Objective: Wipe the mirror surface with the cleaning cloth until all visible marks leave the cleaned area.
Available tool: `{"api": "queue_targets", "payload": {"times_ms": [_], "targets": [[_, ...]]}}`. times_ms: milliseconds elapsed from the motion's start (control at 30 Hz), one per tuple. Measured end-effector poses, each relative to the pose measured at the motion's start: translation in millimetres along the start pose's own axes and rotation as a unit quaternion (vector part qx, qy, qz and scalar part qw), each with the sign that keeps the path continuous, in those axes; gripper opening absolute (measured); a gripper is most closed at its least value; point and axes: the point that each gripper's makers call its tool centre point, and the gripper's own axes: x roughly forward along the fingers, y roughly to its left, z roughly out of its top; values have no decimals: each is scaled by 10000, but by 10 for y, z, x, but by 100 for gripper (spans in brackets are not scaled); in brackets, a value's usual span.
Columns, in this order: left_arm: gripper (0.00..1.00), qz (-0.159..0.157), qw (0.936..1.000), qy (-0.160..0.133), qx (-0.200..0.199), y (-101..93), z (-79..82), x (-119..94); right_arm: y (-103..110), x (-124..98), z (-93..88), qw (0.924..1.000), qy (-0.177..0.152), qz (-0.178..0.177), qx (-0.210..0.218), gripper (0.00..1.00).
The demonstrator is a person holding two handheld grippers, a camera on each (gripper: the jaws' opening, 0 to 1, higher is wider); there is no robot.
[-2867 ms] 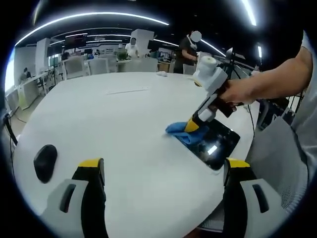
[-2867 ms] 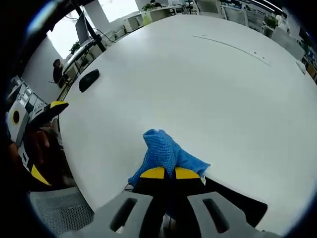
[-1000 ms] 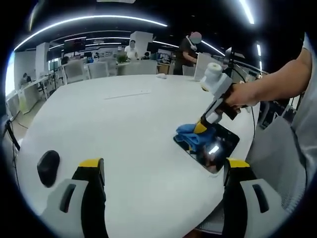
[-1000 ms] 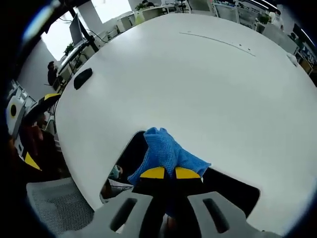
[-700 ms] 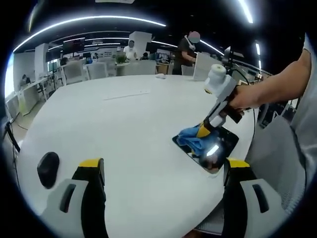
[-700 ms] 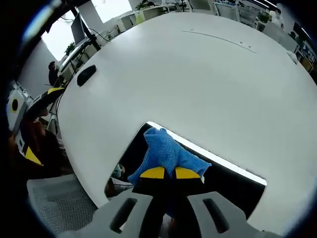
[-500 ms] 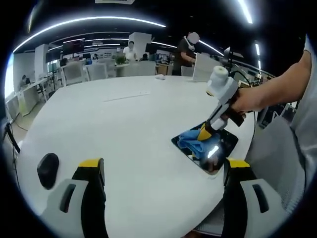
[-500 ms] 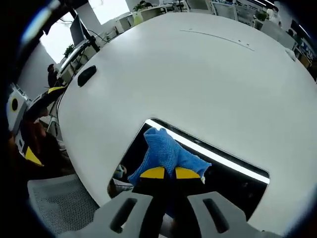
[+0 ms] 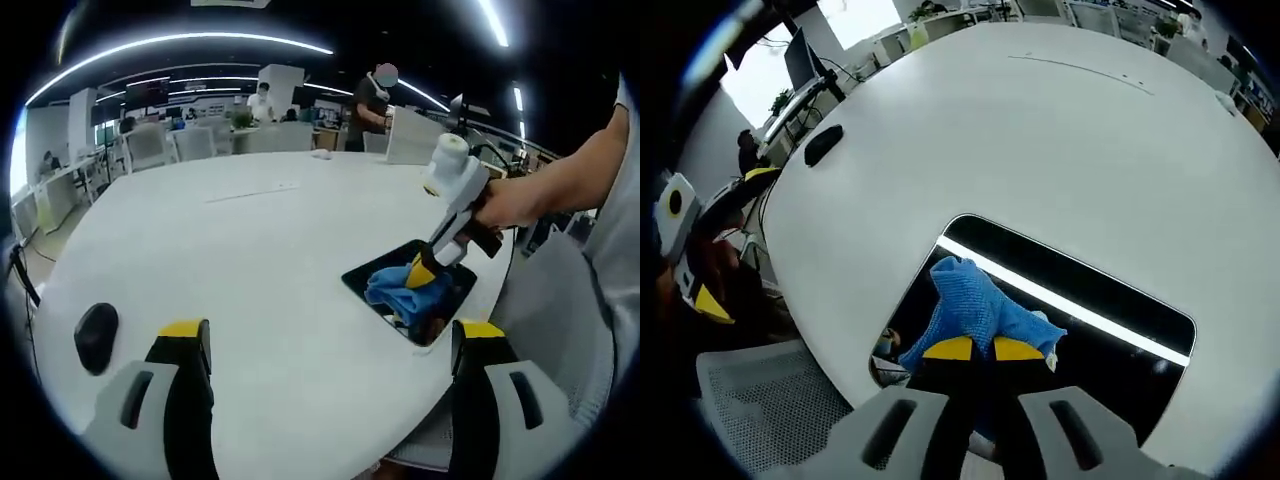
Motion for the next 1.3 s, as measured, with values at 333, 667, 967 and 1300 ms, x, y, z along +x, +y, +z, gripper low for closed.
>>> {"api": "queue_targets", "payload": {"times_ms": [333, 667, 967, 1300], "targets": [[99, -4, 10000, -28, 19, -3, 22, 16, 75, -37, -133, 9999, 86, 91, 21, 0], [99, -6, 10000, -26, 28, -30, 24, 40, 144, -69, -237, 9998, 138, 162, 12, 0], [99, -42, 10000, -77, 25, -19, 5, 74, 200, -97, -336, 9996, 170, 207, 70, 0], [99, -15, 10000, -54, -25, -13, -7, 52, 243, -116, -394, 9995, 210, 240, 26, 0]]}}
